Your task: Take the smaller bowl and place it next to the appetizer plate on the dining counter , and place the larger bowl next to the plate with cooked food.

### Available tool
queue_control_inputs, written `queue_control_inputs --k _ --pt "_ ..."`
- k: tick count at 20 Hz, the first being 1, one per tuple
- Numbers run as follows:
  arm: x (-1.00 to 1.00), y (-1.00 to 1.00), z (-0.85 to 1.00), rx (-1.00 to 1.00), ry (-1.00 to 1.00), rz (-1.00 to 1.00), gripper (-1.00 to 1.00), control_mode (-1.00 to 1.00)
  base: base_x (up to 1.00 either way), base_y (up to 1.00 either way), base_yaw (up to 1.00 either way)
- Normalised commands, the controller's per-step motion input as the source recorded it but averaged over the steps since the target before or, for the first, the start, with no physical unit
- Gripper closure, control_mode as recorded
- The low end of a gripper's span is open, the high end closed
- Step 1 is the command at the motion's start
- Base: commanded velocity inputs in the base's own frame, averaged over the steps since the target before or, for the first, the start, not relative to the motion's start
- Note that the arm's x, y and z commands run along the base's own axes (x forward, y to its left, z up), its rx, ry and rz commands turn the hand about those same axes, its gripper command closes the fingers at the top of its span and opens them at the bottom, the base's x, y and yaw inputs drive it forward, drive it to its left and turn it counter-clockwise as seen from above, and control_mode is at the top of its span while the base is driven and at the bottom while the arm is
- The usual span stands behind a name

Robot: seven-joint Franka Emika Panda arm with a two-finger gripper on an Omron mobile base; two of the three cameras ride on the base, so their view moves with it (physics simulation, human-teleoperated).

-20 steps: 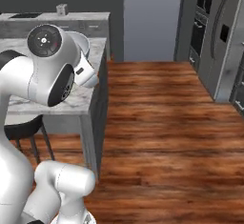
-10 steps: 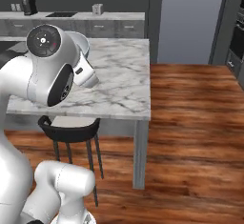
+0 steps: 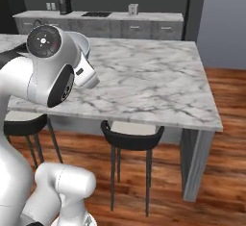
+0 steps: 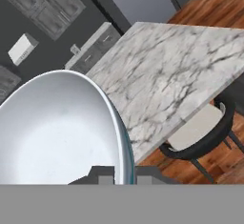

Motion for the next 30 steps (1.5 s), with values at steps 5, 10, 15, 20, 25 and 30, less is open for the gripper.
queue_control_inputs --k 5,10,15,20,25,30 --pt "0.00 0.00 0.00 0.00 0.00 0.00 1.00 1.00 0.06 1.00 0.21" --pt "0.00 0.00 0.00 0.00 0.00 0.00 1.00 1.00 0.15 1.00 0.21" --pt "0.00 0.00 0.00 0.00 0.00 0.00 1.00 1.00 0.40 1.00 0.17" --pt "0.00 0.00 0.00 0.00 0.00 0.00 1.00 1.00 0.35 1.00 0.14" --pt "0.00 0.00 0.00 0.00 0.00 0.00 1.00 1.00 0.33 1.00 0.11" --pt "0.00 0.00 0.00 0.00 0.00 0.00 1.00 1.00 0.34 1.00 0.02"
